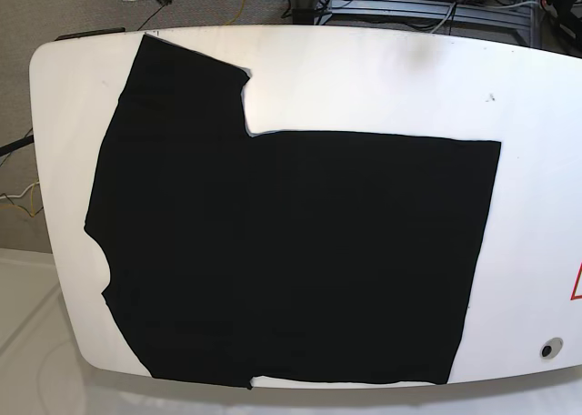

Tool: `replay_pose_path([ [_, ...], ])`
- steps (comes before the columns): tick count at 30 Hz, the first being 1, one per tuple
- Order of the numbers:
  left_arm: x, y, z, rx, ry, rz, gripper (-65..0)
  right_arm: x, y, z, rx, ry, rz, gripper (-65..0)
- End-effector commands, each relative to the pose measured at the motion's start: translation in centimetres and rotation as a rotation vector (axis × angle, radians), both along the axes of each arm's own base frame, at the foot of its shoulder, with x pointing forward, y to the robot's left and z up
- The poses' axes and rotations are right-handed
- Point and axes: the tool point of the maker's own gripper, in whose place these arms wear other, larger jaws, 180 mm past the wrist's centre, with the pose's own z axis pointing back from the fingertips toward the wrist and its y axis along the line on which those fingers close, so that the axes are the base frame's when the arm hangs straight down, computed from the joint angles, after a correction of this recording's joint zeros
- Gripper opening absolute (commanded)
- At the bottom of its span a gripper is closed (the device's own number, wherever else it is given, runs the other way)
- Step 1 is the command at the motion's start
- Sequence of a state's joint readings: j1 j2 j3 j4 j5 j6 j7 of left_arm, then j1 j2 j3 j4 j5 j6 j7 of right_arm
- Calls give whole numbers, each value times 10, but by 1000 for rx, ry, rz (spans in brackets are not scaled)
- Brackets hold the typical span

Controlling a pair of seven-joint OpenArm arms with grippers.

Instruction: Fold the T-shirt properly

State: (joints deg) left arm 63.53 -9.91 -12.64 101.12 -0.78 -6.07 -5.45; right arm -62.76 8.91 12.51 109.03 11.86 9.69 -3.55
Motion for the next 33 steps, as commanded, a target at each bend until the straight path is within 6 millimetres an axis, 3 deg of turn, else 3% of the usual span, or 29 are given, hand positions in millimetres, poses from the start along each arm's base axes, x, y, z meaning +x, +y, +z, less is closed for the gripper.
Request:
replay_pose_path([
  [1, 16, -7, 23, 0, -73, -35, -650, 11, 11, 14, 23, -43, 10, -650],
  [8, 39, -16, 43, -5, -135, -67, -638, 29, 14, 21, 26, -93, 12, -650],
  [10, 45, -16, 44, -6, -146, -73, -612, 32, 11, 20, 21, -105, 7, -650],
  [12, 64, -11, 47, -19, -183, -97, -535, 39, 2, 15, 4, -128, -2, -650],
  [18, 74, -8, 50, -23, -207, -105, -520, 50, -1, 18, 1, -158, -3, -639],
  [22, 75, -8, 52, -15, -202, -124, -498, 56, -4, 24, 6, -184, -12, -596],
  [33, 80, -3, 59, -6, -220, -122, -362, 70, -9, 32, -12, -227, -19, -426],
])
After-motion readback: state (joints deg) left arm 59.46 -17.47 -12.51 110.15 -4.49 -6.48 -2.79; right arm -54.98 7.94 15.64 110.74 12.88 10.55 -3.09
